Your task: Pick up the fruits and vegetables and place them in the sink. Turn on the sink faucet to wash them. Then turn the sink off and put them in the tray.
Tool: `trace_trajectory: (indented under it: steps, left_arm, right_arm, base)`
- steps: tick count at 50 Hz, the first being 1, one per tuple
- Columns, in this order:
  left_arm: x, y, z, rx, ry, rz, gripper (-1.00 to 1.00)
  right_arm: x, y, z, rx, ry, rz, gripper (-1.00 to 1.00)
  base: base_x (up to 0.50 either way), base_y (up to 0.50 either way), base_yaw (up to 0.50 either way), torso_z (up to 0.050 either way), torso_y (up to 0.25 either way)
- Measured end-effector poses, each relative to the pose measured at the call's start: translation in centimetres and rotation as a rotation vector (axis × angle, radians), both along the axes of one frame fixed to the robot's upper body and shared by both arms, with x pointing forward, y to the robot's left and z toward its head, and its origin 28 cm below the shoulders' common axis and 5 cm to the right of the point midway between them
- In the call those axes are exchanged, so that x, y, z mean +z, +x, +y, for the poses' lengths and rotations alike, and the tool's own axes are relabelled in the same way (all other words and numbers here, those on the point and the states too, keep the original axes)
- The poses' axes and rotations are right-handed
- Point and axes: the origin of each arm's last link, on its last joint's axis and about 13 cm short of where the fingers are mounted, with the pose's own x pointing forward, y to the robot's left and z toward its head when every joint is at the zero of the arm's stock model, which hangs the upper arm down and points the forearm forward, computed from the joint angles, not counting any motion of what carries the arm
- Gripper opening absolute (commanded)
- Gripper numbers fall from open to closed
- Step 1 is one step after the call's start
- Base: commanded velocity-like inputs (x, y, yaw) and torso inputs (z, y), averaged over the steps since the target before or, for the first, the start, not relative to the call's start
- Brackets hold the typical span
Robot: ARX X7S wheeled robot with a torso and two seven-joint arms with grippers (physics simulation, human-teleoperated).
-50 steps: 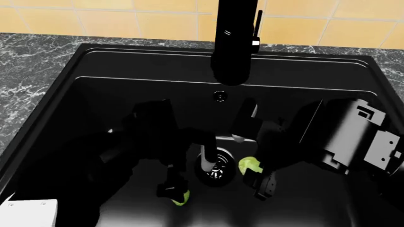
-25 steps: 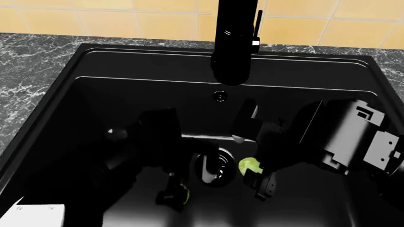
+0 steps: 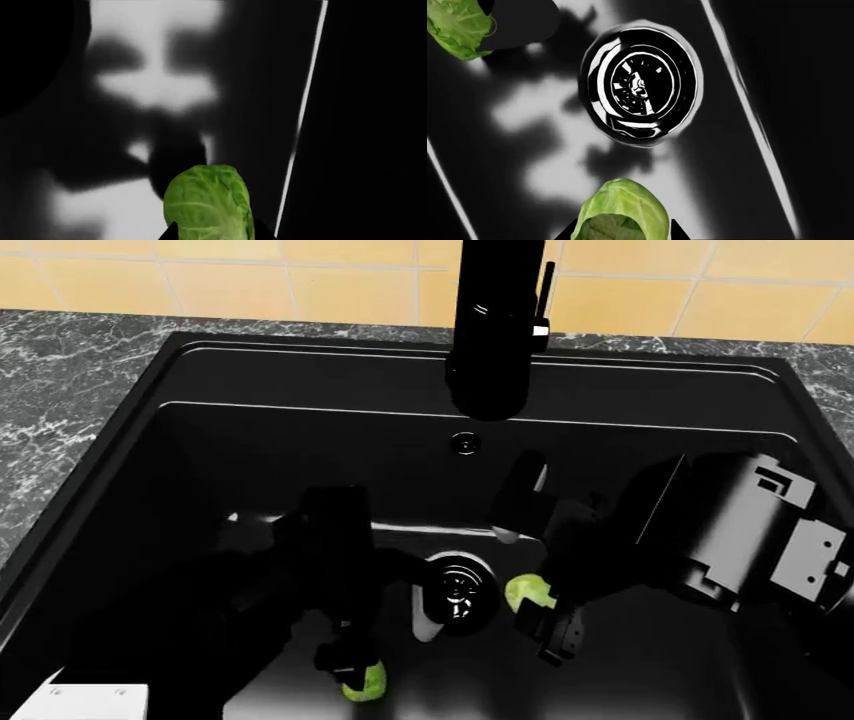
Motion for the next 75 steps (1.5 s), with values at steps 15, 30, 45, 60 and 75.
trace_trajectory:
  steps: [15,30,45,60,75]
  left_arm:
    - [0.5,0.1,0.3,0.033,0.019,-0.039,-1.00]
    - [3.2,0.6,1.2,0.071,-0.006,-0.134,-1.00]
    - [7.1,0.2,4.1,0.176,-0.077,-0.250,-1.00]
    - [10.4,0.6,7.3,0.347,-0.149,-0.350,-1.00]
    - [12.9,0.2,9.6,0.463,-0.226,-0.413,-1.00]
  right_arm:
    - [-0.1,-0.1,-0.1,-0.003,0.002,0.001,-1.00]
    - [0.7,-0.3,-0.2,-0.009,-0.006,-0.010,-1.00]
    - [2.7,-0.6,-0.7,-0.044,-0.049,-0.041,-1.00]
    - [4.5,-1.2,-2.1,-0.125,-0.110,-0.066,-1.00]
    - [6.8,-1.6,-2.6,-0.167,-0.129,-0.113,-1.00]
  base:
    - [0.00,0.00,0.00,0.000,0.000]
    - [0.00,0.00,0.00,0.000,0.000]
    - [0.00,0.00,0.00,0.000,0.204]
    - [0.00,0.00,0.00,0.000,0.250]
    - [0.00,0.00,0.00,0.000,0.250]
